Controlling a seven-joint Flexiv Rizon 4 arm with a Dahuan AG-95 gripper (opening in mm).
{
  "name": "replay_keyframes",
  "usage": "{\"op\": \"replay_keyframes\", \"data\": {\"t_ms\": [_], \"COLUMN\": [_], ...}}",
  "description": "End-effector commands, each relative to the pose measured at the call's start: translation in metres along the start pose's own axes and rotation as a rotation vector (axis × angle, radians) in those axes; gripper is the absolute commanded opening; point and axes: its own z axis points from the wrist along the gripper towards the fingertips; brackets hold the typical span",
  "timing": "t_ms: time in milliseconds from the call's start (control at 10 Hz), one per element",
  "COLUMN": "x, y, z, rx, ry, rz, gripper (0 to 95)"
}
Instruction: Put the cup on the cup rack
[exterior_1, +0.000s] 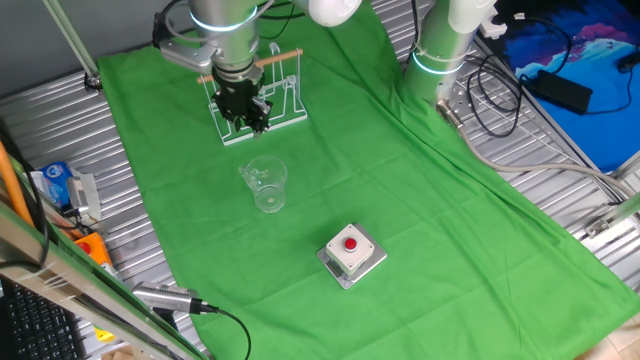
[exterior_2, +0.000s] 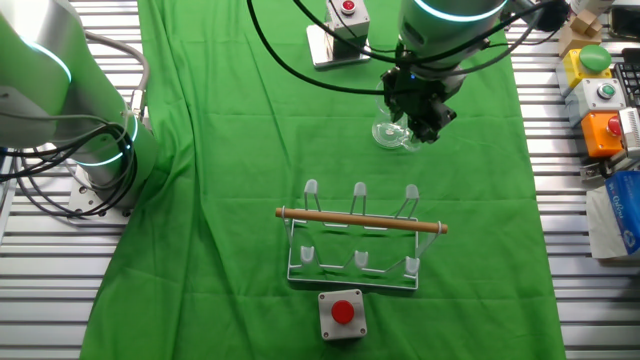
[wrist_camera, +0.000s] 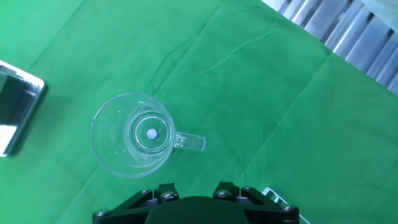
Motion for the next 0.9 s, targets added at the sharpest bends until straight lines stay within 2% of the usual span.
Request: {"op": "replay_keyframes", "data": {"t_ms": [100, 400, 500, 900], "x": [0.0007, 0.0007, 0.0007, 0.0007], "y": [0.0000, 0.0000, 0.0000, 0.0000], "z": [-0.0007, -0.0007, -0.0007, -0.0007], "rx": [-0.014, -0.012, -0.014, -0.024], "ry": [0.001, -0.001, -0.002, 0.015], "rz": [0.033, 0.041, 0.031, -0.032], "gripper": [38.0, 38.0, 57.0, 57.0]}}
